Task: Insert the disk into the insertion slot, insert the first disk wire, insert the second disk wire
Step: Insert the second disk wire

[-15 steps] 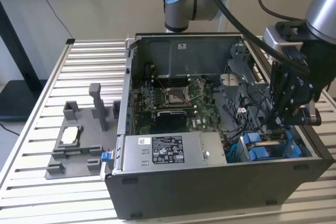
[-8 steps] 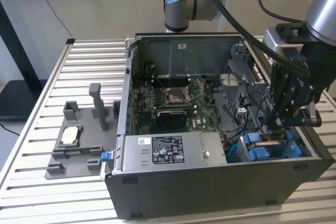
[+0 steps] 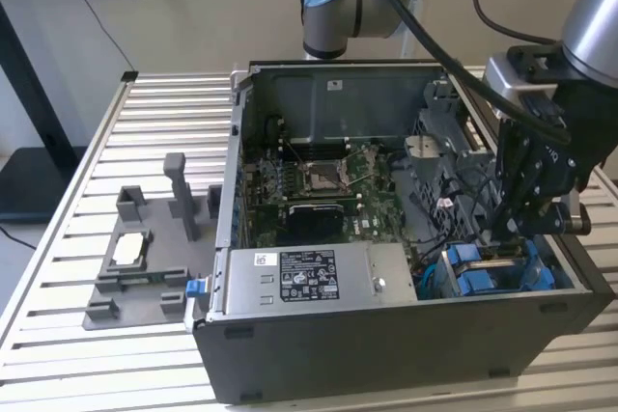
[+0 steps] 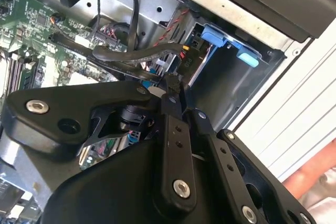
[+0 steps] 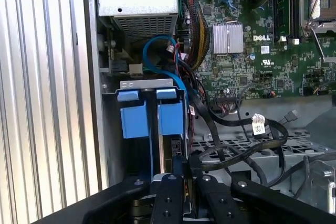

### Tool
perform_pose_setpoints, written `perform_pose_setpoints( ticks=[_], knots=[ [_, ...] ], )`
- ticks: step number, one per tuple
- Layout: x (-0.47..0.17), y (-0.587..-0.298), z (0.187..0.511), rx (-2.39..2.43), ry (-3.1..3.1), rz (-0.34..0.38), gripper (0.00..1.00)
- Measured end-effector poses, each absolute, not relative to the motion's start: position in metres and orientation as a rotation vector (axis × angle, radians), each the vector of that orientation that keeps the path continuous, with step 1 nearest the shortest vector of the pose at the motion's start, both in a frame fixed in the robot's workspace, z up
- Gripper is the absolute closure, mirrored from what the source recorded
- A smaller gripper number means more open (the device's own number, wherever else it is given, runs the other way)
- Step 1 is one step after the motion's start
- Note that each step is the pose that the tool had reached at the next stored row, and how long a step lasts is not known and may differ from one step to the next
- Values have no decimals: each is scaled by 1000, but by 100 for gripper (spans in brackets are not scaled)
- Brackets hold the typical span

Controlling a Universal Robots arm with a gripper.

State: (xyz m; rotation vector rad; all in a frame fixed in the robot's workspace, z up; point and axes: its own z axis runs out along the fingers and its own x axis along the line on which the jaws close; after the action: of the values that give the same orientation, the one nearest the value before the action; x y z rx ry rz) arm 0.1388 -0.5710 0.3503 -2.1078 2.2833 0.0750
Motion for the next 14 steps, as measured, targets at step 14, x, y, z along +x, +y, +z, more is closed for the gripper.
perform_pose_setpoints(
  ticks=[14],
  knots=[
    [140, -571, 346, -2107, 2280, 71, 84]
  ],
)
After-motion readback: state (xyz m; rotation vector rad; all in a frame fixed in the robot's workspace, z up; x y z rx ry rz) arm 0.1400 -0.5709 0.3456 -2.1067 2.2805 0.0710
